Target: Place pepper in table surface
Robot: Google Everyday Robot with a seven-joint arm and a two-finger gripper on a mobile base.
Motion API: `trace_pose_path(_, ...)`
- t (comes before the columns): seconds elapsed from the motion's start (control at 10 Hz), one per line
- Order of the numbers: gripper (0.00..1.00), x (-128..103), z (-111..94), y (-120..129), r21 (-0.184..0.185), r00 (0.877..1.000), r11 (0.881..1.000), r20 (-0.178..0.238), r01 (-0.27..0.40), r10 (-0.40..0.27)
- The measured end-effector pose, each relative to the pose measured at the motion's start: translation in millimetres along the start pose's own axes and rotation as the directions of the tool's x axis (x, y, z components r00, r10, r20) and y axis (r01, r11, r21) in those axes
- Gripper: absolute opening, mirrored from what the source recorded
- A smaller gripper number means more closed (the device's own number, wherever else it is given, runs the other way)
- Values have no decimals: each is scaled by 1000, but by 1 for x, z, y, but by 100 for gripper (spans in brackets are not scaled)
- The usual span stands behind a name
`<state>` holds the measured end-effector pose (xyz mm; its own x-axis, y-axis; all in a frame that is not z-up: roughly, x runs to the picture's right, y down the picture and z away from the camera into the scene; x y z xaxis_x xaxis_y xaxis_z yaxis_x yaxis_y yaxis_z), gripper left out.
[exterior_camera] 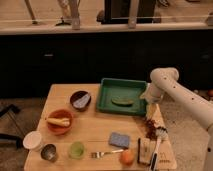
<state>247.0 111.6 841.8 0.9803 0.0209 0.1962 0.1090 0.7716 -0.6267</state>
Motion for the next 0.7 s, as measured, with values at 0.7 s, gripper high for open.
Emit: trace_pose_path(0.7, 80, -7, -13, -17, 83, 1000, 997, 4, -6, 6)
